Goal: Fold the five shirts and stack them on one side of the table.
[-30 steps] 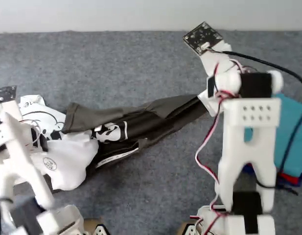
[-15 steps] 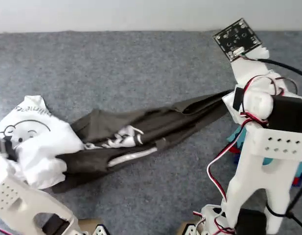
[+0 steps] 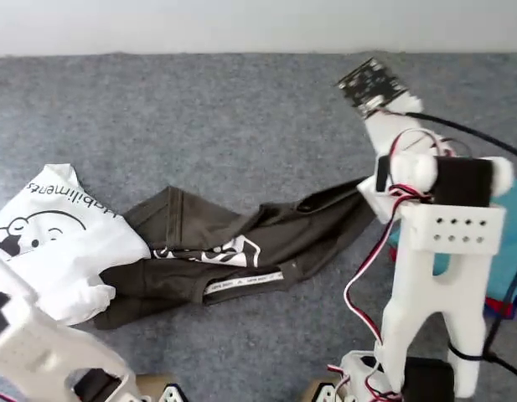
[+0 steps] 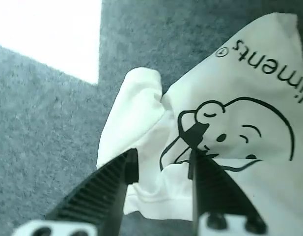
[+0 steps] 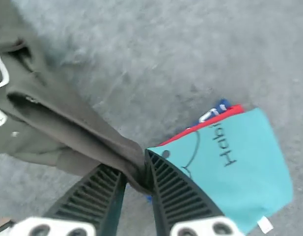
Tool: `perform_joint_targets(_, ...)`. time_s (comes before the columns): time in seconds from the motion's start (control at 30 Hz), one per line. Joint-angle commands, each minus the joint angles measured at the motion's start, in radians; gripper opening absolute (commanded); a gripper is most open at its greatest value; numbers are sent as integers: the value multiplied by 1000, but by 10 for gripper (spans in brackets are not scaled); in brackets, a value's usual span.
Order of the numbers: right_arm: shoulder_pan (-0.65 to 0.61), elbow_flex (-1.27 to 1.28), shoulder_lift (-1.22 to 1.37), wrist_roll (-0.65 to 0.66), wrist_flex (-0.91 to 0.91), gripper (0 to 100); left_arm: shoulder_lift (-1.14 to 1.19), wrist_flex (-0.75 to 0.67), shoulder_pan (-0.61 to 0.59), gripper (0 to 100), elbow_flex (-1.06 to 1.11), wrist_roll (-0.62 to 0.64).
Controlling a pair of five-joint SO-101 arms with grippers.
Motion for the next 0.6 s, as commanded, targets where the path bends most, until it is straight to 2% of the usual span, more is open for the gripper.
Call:
perform_joint_targets(0.0,-16,35,-24,3,36,9,-215,21,160,178,163,-68)
perform_joint_targets(0.13,-12,110,-24,2,22,9,-358,20,387,178,447,-138)
perform_joint_targets(0.27,-12,135,-24,0,25,9,-374,17,611,179,634,-183)
perform_joint_targets(0.4,-12,135,-24,-12,27,9,-315,2,761,216,673,-204)
perform_joint_targets(0.57,-13,137,-24,-64,27,9,-172,-18,878,222,668,-236)
